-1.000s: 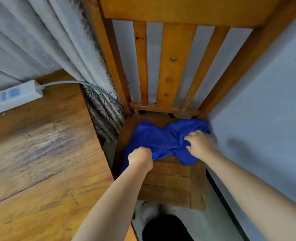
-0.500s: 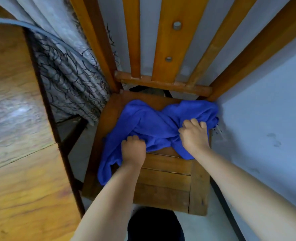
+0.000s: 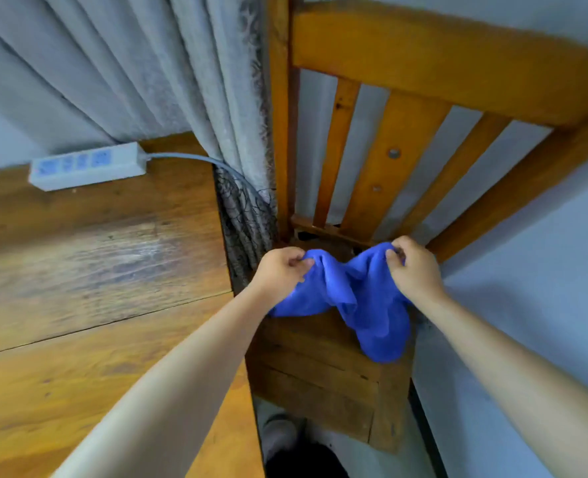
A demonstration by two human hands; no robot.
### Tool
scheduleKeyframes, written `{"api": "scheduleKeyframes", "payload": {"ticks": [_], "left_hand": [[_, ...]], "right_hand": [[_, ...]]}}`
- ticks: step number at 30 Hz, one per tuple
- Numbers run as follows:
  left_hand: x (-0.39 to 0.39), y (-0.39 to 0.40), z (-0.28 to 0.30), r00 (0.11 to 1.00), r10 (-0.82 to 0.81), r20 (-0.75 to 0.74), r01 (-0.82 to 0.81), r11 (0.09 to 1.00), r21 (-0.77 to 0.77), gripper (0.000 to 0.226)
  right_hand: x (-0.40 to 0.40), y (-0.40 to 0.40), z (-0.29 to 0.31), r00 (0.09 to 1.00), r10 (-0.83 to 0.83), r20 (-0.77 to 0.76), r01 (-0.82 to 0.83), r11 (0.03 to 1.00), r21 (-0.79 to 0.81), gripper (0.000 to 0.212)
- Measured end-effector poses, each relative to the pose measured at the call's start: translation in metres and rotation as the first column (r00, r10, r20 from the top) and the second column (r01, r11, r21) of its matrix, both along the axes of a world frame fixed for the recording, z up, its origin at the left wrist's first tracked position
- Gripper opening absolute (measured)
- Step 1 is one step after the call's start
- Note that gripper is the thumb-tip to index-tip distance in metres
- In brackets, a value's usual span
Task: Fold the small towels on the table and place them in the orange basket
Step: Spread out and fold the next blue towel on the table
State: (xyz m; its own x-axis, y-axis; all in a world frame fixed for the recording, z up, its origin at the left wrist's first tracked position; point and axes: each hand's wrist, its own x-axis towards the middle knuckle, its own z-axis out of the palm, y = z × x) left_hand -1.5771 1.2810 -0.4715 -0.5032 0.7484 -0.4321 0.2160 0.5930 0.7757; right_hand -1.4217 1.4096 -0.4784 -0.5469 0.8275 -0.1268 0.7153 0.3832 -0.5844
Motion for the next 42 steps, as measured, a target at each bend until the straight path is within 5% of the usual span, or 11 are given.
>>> {"api": "scheduleKeyframes", "payload": {"ticks": [5, 9, 16, 20, 27, 35, 39, 42], "left_hand": [[-0.038, -0.038, 0.089, 0.926, 0.313, 0.211, -0.364, 0.890, 0.276, 0.031], [-0.069, -0.075, 0.150, 0.842, 0.394, 0.369, -0.528, 0.744, 0.410, 0.028], [-0.135, -0.199, 0.220, 0.687, 0.607, 0.399, -0.710, 0.442, 0.549, 0.026], [-0.165, -0.296, 0.204, 0.600, 0.744, 0.294, -0.759, 0.413, 0.503, 0.024], [-0.184, -0.454, 0.095, 0.512, 0.859, 0.026, -0.839, 0.494, 0.227, 0.028], [-0.194, -0.549, 0.030, 0.564, 0.771, -0.295, -0.800, 0.599, 0.037, 0.021], [-0.183, -0.558, 0.016, 0.479, 0.858, -0.187, -0.875, 0.483, -0.024, 0.038], [-0.155, -0.554, 0.002, 0.339, 0.940, -0.034, -0.923, 0.325, -0.205, 0.036]], "right_hand": [[-0.041, -0.026, 0.091, 0.940, 0.110, -0.322, -0.092, 0.993, 0.070, 0.012], [-0.093, -0.058, 0.153, 0.842, 0.203, -0.499, -0.159, 0.979, 0.131, 0.016], [-0.189, -0.162, 0.214, 0.674, 0.432, -0.600, -0.286, 0.901, 0.328, 0.027], [-0.215, -0.239, 0.201, 0.607, 0.626, -0.490, -0.376, 0.769, 0.517, 0.031], [-0.205, -0.380, 0.079, 0.511, 0.853, -0.107, -0.703, 0.486, 0.519, 0.023], [-0.181, -0.472, 0.003, 0.465, 0.858, 0.217, -0.841, 0.352, 0.411, 0.010], [-0.166, -0.490, 0.004, 0.550, 0.753, 0.362, -0.809, 0.372, 0.456, 0.022], [-0.170, -0.483, 0.014, 0.598, 0.738, 0.314, -0.774, 0.430, 0.464, 0.028]]}}
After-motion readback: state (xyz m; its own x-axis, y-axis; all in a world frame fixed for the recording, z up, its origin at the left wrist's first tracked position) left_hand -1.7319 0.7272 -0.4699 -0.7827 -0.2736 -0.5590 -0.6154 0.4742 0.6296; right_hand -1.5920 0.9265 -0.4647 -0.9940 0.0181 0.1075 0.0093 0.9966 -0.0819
